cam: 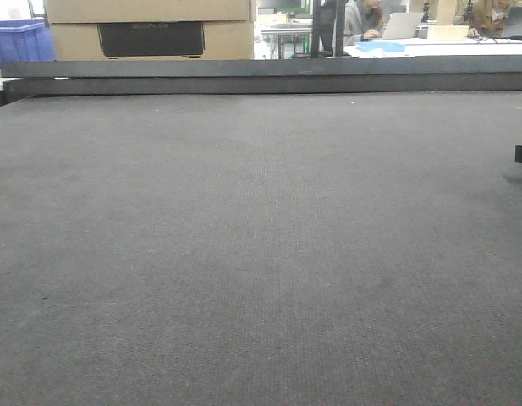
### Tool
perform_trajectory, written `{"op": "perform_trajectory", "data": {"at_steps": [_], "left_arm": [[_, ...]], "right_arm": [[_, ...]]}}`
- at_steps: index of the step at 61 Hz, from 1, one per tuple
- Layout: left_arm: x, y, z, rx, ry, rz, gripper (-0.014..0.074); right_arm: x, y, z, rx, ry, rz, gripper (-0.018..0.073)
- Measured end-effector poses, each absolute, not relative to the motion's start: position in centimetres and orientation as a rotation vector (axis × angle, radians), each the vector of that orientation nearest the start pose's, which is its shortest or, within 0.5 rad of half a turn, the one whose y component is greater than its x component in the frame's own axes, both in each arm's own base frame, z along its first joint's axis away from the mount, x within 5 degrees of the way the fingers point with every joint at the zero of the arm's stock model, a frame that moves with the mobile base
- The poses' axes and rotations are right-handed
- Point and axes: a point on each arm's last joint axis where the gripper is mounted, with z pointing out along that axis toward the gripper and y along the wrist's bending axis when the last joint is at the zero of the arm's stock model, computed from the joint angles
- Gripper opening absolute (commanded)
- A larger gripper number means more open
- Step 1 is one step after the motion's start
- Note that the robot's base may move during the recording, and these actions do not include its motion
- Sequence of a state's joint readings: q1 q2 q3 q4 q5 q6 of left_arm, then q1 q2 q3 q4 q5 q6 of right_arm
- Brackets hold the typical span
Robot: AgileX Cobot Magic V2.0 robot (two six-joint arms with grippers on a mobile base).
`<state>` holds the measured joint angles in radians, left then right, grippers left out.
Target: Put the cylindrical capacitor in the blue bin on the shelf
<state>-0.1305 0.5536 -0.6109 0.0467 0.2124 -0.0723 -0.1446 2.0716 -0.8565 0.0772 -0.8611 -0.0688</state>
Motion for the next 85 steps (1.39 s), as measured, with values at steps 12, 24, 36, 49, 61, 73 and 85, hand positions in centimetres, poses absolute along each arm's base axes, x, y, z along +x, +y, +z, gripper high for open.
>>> {"op": "perform_trajectory", "data": {"at_steps": [12, 24, 36, 49, 61, 73, 85], "left_arm": [[11.5, -1.4, 35.5, 0.069, 1.648, -0.125, 0.0511], [12.9, -1.6, 32.5, 0.073, 1.745, -0.121, 0.0511], [16.3, -1.1, 27.7, -0.032, 1.797, -0.118, 0.0511], [22.9, 0.3, 23.5, -0.14, 1.849, -0.067, 0.0511], [29.7, 0.3, 20.2, -0.145, 1.925, -0.056, 0.0511], [34.5, 0.4, 17.7, -0.164, 1.942, -0.052, 0.0511], [37.7, 0.8, 16.0, -0.178, 1.942, -0.045, 0.0508]], "right_arm": [[37.9, -6.1, 12.3, 0.157, 1.817, -0.167, -0.0065], [36.8, -5.8, 18.8, 0.141, 1.67, -0.168, -0.0069], [34.0, -4.8, 25.6, 0.115, 1.579, -0.149, -0.0069], [31.0, -2.8, 29.8, 0.069, 1.553, -0.105, -0.0069], [29.8, -1.7, 30.9, 0.041, 1.574, -0.075, -0.0069], [29.6, -1.5, 31.0, 0.037, 1.587, -0.07, -0.0069], [29.6, -1.5, 30.8, 0.037, 1.606, -0.069, -0.0069]]}}
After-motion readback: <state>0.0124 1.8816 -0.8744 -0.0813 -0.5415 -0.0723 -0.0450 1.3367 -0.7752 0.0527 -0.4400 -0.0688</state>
